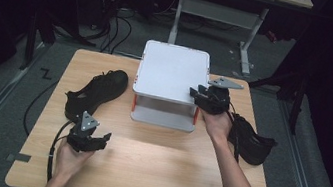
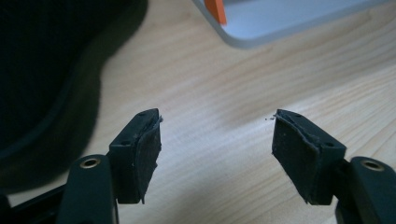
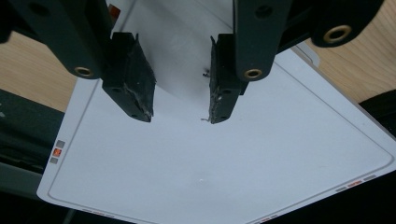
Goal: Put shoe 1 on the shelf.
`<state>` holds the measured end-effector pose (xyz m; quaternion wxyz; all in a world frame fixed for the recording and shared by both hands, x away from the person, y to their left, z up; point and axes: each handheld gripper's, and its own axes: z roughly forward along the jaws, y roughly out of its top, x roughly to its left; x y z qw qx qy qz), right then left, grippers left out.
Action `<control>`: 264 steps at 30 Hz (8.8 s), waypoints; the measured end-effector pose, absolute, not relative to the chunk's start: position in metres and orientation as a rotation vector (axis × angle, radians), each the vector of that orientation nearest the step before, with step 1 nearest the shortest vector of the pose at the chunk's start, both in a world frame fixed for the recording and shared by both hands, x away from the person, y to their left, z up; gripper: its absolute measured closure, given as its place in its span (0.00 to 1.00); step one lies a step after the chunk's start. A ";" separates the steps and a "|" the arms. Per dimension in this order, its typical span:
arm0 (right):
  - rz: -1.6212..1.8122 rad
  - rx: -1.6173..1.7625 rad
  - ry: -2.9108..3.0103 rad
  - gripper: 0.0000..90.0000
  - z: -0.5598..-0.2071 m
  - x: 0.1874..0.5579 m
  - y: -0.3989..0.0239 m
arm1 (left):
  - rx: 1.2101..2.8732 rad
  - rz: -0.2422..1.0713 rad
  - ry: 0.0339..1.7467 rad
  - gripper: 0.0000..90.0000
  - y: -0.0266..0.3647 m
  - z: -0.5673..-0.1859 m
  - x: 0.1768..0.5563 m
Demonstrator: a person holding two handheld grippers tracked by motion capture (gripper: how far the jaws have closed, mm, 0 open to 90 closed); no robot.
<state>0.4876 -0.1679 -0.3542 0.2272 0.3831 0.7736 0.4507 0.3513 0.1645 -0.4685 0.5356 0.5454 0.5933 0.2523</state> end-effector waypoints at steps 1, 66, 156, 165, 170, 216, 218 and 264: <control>1.246 1.056 2.135 0.67 -0.354 0.488 -0.168 | 1.305 0.611 1.401 0.35 0.168 -0.459 0.352; 1.245 1.041 2.149 0.65 -0.354 0.490 -0.172 | 2.068 0.565 1.315 0.73 0.234 -0.446 0.439; 1.240 1.031 2.156 0.66 -0.354 0.491 -0.173 | 1.851 0.447 1.290 0.98 0.193 -0.392 0.331; 1.222 1.050 2.172 0.66 -0.352 0.492 -0.172 | 1.889 0.434 1.278 0.98 0.186 -0.391 0.322; 1.211 1.054 2.189 0.66 -0.350 0.494 -0.172 | 1.885 0.438 1.263 0.98 0.183 -0.390 0.318; 1.235 1.041 2.167 0.66 -0.353 0.493 -0.171 | 1.912 0.377 1.166 0.97 0.082 -0.387 0.335; 1.234 1.042 2.168 0.66 -0.353 0.493 -0.171 | 1.904 0.371 1.174 0.97 0.078 -0.389 0.338; 1.227 1.043 2.186 0.66 -0.351 0.493 -0.172 | 1.809 0.552 1.238 0.96 0.035 -0.420 0.435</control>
